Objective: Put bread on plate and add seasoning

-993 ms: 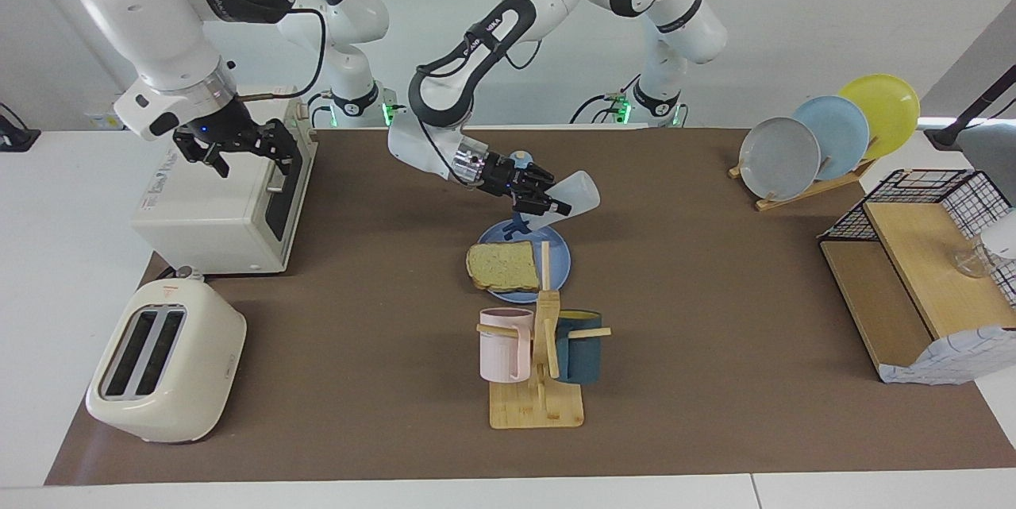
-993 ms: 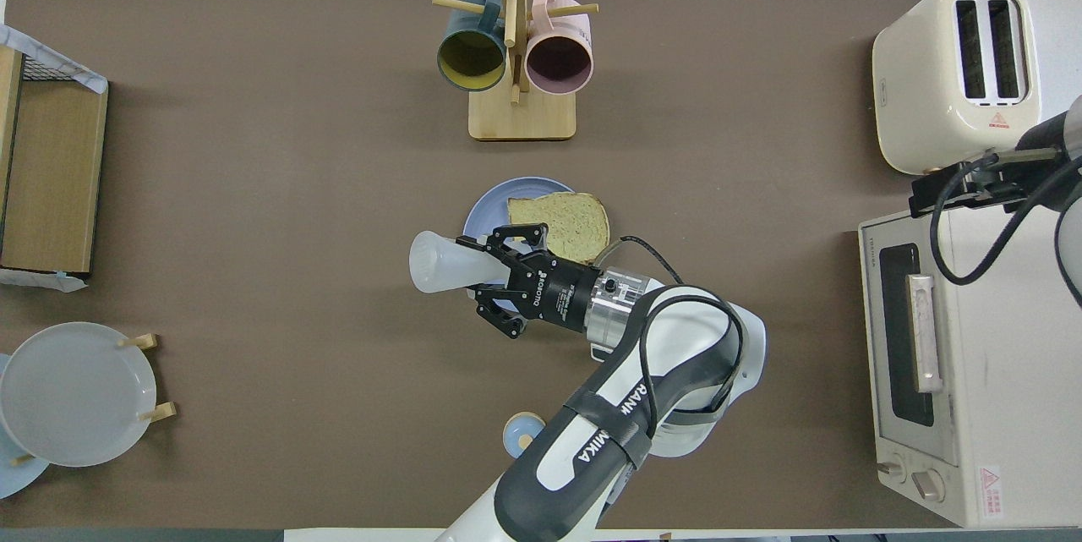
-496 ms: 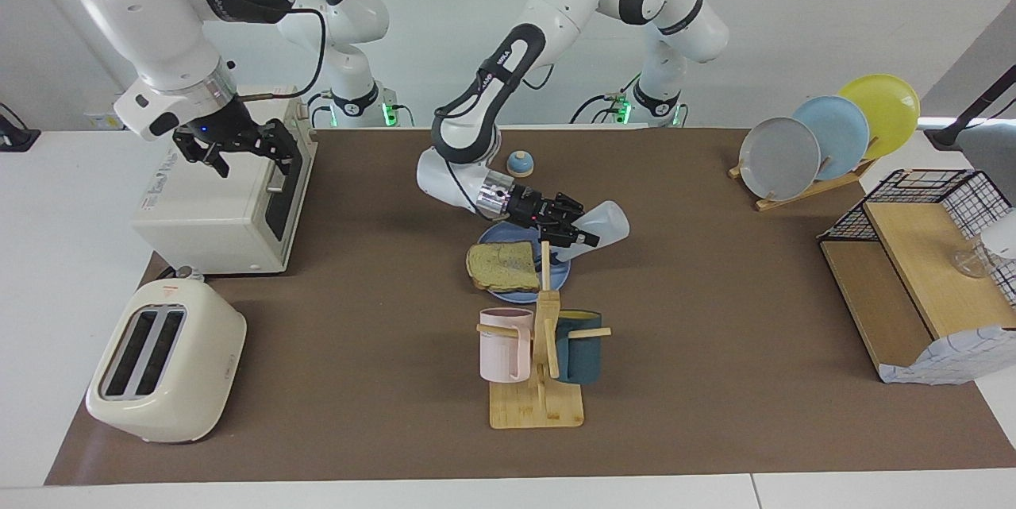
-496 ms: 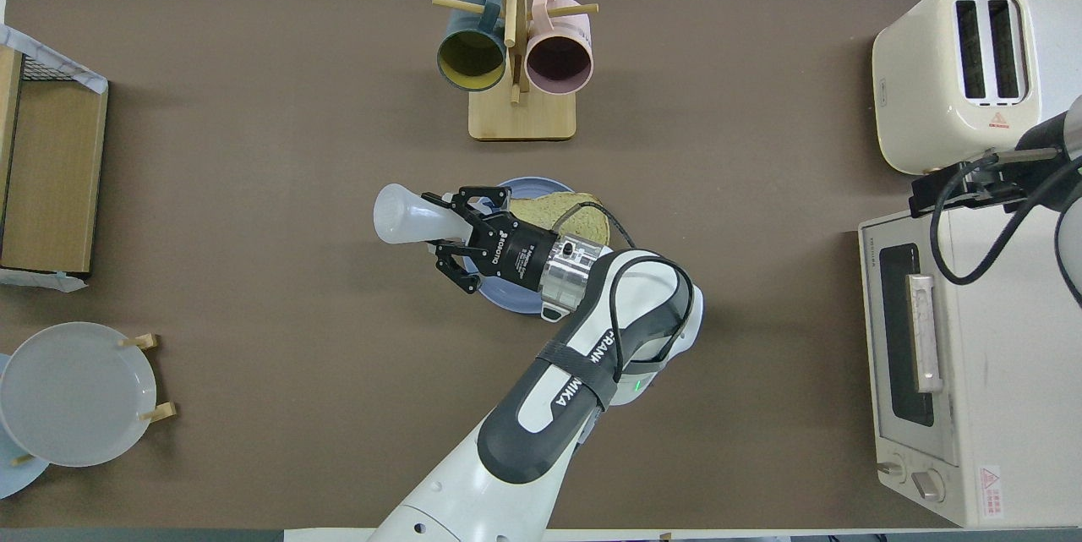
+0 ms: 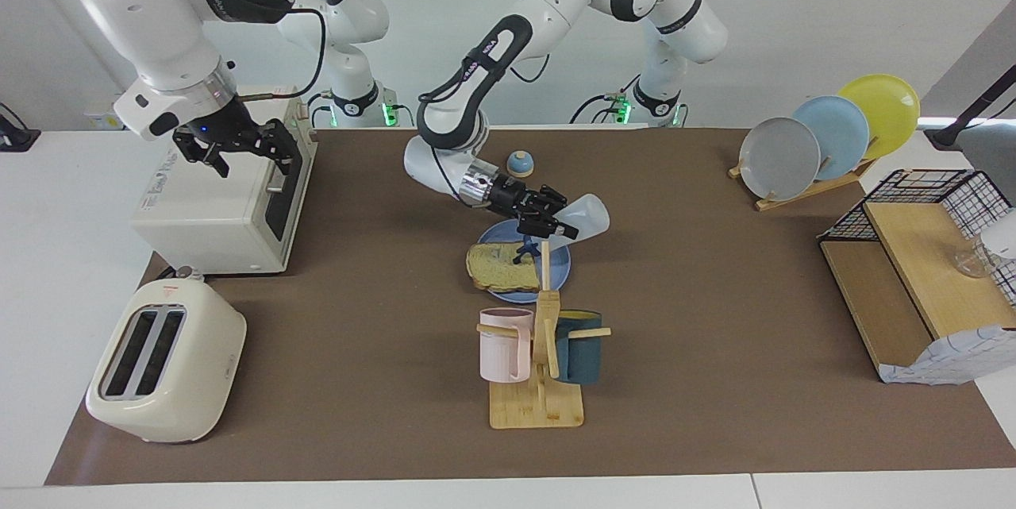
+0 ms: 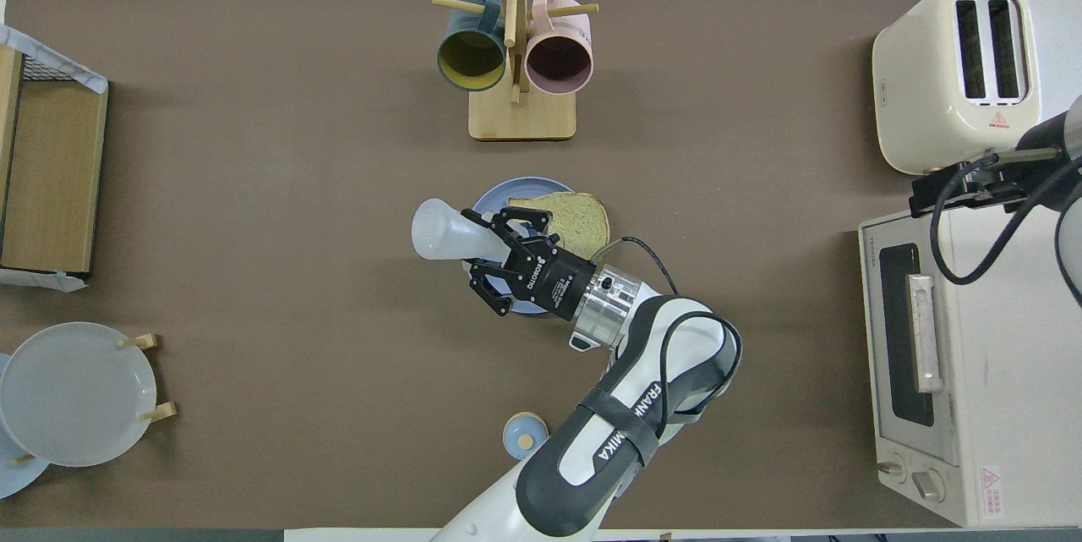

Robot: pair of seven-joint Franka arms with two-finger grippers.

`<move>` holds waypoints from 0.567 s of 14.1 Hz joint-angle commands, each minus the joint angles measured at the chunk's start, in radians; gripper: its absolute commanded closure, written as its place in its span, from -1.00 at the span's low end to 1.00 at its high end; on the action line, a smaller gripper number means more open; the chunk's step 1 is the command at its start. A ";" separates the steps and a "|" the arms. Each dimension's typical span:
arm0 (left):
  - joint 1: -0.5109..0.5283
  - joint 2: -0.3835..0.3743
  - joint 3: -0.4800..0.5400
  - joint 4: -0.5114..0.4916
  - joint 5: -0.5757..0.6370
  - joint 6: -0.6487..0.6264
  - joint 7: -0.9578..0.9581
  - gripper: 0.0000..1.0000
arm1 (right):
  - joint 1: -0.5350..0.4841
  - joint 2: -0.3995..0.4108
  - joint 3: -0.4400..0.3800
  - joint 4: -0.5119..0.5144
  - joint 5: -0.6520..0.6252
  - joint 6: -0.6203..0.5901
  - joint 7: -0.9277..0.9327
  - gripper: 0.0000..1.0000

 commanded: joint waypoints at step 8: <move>0.125 -0.011 0.011 -0.016 0.045 0.065 0.015 1.00 | -0.012 -0.013 0.008 -0.009 0.014 0.007 0.015 -1.00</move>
